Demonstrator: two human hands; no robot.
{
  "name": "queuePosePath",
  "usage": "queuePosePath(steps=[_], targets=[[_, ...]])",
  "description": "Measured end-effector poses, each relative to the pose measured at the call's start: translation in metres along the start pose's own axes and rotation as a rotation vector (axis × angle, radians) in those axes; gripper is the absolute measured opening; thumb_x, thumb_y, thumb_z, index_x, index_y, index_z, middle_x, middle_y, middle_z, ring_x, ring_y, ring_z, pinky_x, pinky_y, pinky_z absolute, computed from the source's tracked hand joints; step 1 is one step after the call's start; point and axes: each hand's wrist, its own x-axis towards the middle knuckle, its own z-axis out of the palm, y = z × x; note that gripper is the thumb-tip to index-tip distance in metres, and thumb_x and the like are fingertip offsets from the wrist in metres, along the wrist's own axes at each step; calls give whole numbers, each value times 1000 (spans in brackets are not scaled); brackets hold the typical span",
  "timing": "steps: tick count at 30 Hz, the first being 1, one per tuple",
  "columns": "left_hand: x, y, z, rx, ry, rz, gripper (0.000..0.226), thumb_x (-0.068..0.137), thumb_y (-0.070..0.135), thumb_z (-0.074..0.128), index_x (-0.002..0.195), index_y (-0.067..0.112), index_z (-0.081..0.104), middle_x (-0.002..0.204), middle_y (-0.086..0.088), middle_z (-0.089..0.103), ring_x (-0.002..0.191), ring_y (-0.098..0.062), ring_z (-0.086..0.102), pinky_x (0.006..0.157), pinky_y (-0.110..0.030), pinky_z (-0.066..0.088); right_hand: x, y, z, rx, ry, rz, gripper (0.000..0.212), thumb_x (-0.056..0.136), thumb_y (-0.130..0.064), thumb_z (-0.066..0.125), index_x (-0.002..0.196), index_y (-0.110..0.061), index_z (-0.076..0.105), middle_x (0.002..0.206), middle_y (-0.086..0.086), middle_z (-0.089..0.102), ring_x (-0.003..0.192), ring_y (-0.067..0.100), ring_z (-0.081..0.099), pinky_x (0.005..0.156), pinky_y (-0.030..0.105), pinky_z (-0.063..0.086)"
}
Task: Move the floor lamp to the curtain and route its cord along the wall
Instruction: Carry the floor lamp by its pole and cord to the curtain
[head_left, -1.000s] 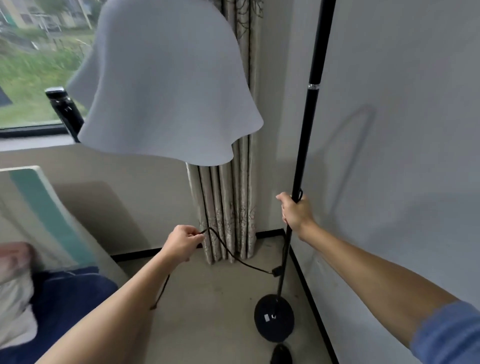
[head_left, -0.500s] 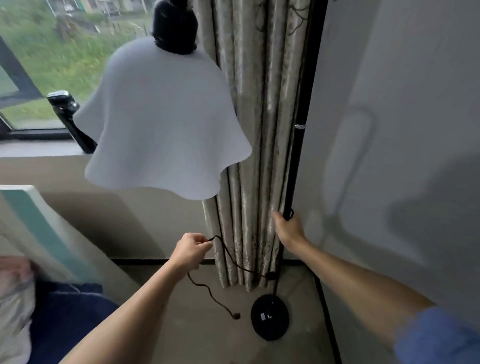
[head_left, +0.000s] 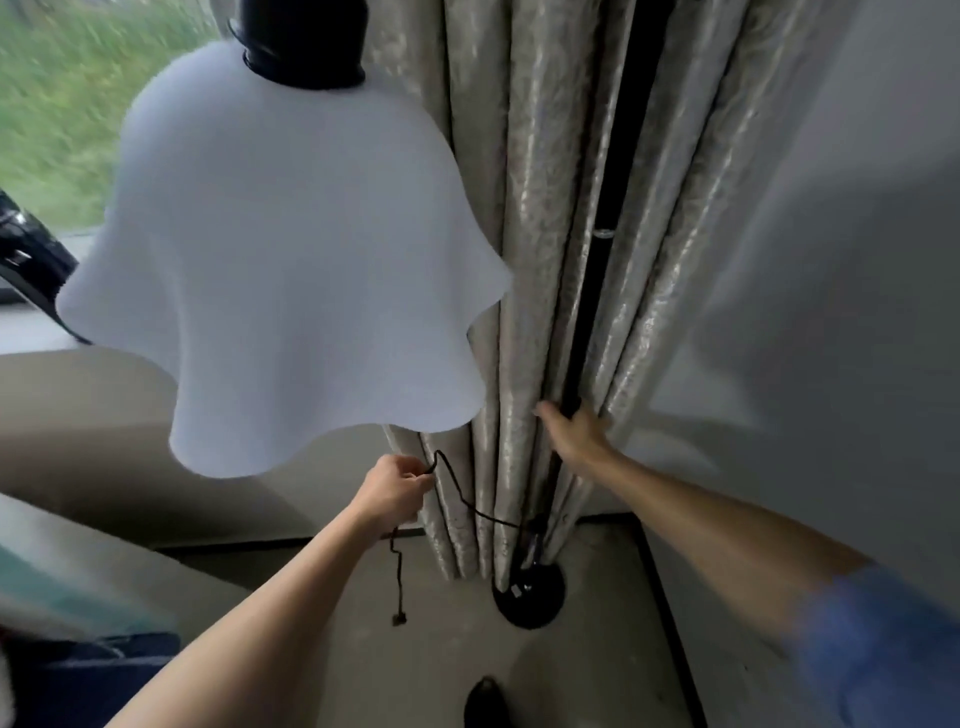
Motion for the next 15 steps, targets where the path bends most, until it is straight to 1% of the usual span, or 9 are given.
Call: queuePosePath(steps=[2,4,5,7,9,10,12,13,15], targets=[[6,-3,0,34,-10,-5,18,85,14,61,68,11,60,52,-4,50,45,-17,48,53,-26,46,8,1,1,-35,-18,17,32,74,-45,61,84,-15,55,60,-8,54,57,12,55,62,28,41],[9,-6,0,45,-8,-25,15,85,13,60,71,9,59,52,-5,49,41,-15,45,45,-22,44,12,1,-1,-47,-30,38,38,77,-44,63,99,-15,54,73,-2,56,69,19,56,70,30,42],[10,-8,1,35,-5,-37,14,85,11,60,72,8,59,53,-6,48,39,-15,44,41,-20,43,14,1,-3,-50,-42,34,36,78,-41,64,99,-13,54,73,-1,56,69,20,56,70,32,43],[9,-11,3,24,2,-47,15,85,10,61,70,8,58,52,-7,47,39,-15,43,37,-20,42,16,1,-9,-62,-70,3,26,81,-33,64,80,-8,56,55,-4,56,54,17,57,61,32,45],[3,-14,6,57,10,-40,18,84,10,61,67,9,58,49,-5,49,36,-13,45,37,-19,40,14,1,-17,-63,-89,-23,29,86,-26,63,63,-10,55,40,-5,54,40,10,56,53,26,46],[-2,-15,8,87,15,-36,18,83,11,62,66,10,59,47,-4,50,35,-12,47,36,-18,38,12,0,-22,-87,-101,-38,32,87,-27,61,60,-11,55,39,-6,56,39,7,57,51,23,46],[-14,-18,13,104,21,-41,17,84,12,61,67,10,60,45,-2,53,34,-12,49,36,-19,36,9,0,-31,-221,-153,-83,36,88,-35,58,58,-14,61,48,-6,64,49,6,63,59,19,50],[-20,-20,17,79,19,-51,17,85,12,61,68,9,61,46,-3,54,34,-13,48,35,-19,35,7,1,-36,-292,-183,-106,35,88,-37,58,61,-15,65,55,-6,67,57,7,64,65,23,51],[-35,-23,26,7,22,-73,19,86,11,59,68,7,62,46,-3,55,34,-14,47,34,-18,36,4,7,-44,-373,-231,-127,27,86,-39,61,82,-15,70,75,-1,70,72,14,66,70,27,49]])
